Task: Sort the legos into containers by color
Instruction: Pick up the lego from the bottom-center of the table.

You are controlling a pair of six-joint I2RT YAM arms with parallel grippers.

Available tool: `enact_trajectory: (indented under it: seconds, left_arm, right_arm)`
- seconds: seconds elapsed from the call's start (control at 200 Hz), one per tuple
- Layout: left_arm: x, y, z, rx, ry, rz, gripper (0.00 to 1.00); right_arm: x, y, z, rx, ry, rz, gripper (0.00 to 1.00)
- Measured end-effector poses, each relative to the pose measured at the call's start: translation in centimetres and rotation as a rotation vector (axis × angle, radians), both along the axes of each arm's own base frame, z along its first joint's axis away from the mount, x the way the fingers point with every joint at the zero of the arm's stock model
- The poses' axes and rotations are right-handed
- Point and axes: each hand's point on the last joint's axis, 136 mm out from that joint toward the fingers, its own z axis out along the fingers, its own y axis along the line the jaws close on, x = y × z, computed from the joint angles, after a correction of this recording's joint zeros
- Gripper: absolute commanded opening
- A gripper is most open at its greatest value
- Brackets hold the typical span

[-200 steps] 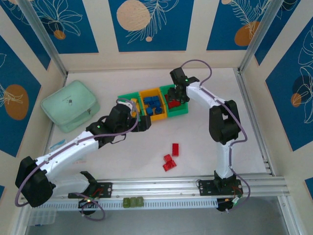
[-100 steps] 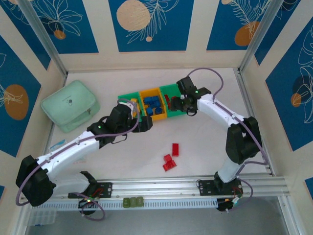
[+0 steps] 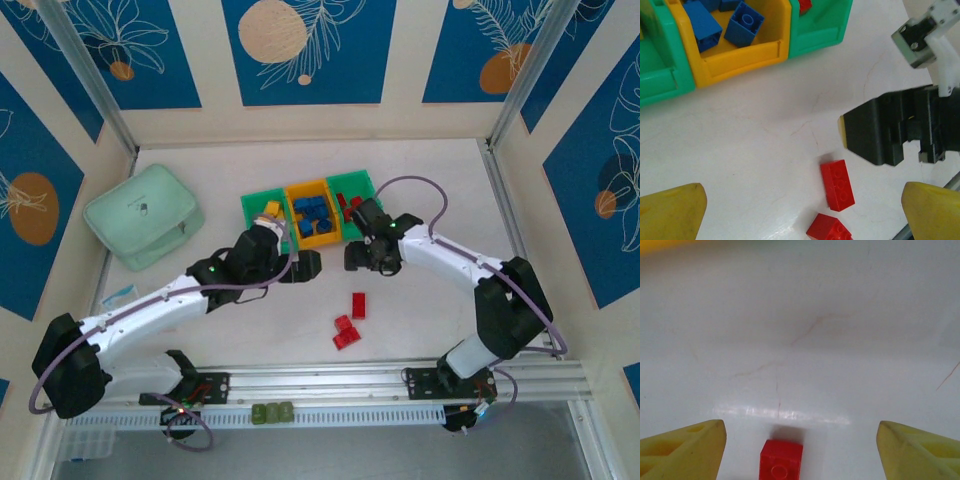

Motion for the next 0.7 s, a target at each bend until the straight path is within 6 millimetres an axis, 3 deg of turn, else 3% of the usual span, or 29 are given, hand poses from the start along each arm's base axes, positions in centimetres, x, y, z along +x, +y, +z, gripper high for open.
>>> enact_trajectory:
  seconds: [0.39, 0.7]
  left_arm:
    - [-0.6, 0.2, -1.3, 0.005, 0.020, 0.013, 0.99]
    - [-0.6, 0.5, -1.3, 0.006, 0.013, 0.024, 0.99]
  right_arm:
    - [-3.5, 2.4, -2.7, -0.027, 0.064, 0.010, 0.79]
    - [-5.7, 2.1, -5.0, -0.072, 0.124, -0.016, 0.60]
